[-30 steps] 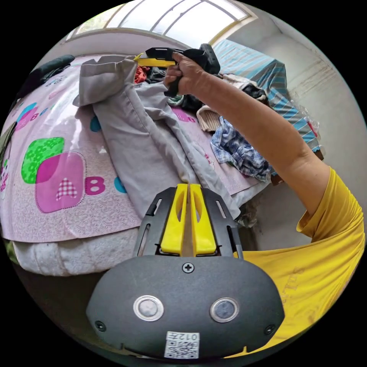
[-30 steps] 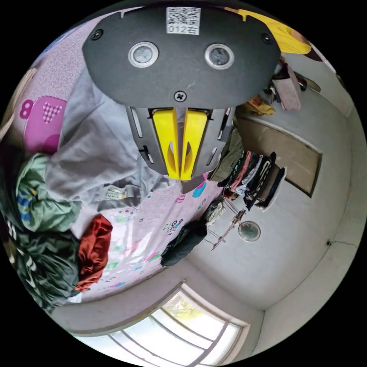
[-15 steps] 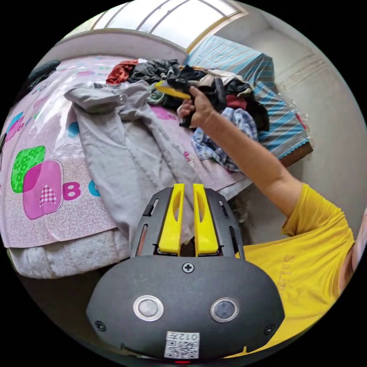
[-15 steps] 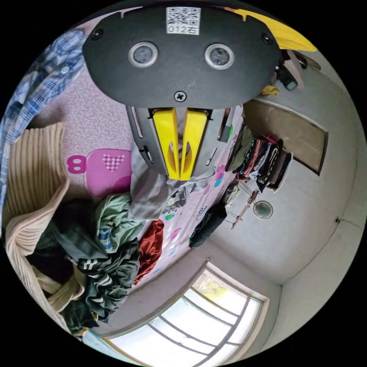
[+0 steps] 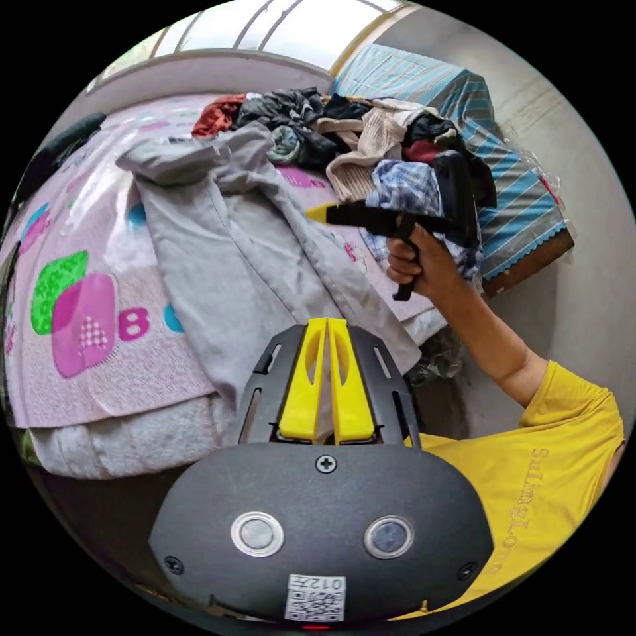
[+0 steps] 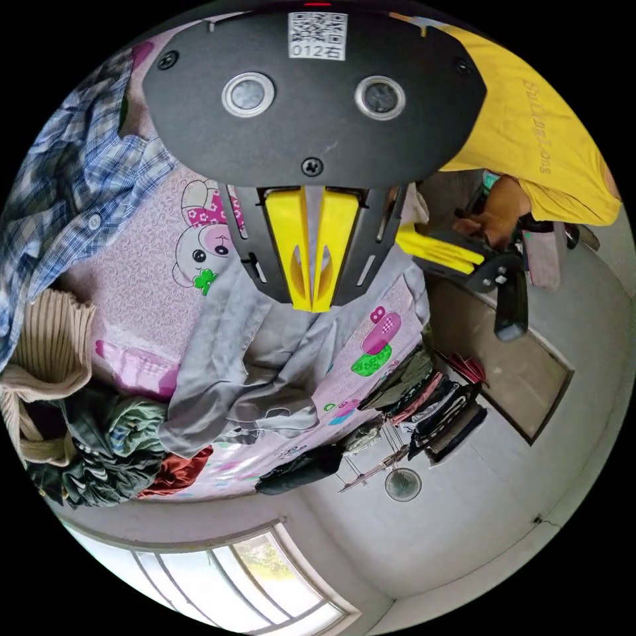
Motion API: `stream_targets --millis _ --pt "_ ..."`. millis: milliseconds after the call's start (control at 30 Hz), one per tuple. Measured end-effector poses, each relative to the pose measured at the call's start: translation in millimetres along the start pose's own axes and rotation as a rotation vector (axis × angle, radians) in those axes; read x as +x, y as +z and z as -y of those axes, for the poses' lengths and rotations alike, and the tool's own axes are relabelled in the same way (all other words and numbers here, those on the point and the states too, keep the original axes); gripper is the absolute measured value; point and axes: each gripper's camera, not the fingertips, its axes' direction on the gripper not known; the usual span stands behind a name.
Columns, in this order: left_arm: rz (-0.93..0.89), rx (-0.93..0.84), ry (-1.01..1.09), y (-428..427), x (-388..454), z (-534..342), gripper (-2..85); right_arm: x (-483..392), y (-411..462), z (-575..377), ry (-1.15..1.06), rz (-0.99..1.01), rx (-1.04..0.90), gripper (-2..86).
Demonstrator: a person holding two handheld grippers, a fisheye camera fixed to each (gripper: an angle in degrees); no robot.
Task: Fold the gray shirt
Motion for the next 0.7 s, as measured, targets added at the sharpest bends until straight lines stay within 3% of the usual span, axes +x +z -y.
stream_targets --millis 167,433,700 --pt "-0.018 0.206 -0.152 -37.2 -67.0 62.4 0.5 -16.5 -7.4 43.9 -0.169 -0.140 0.022 1.8" --pt "-0.192 0.811 -0.803 -39.3 -216.3 104.2 0.6 -18.9 27.7 186.5 -0.376 -0.311 -0.063 7.0" --pt "0.014 0.947 -0.769 -42.2 -262.1 129.9 0.6 28.2 105.9 284.9 -0.453 -0.194 -0.316 10.4"
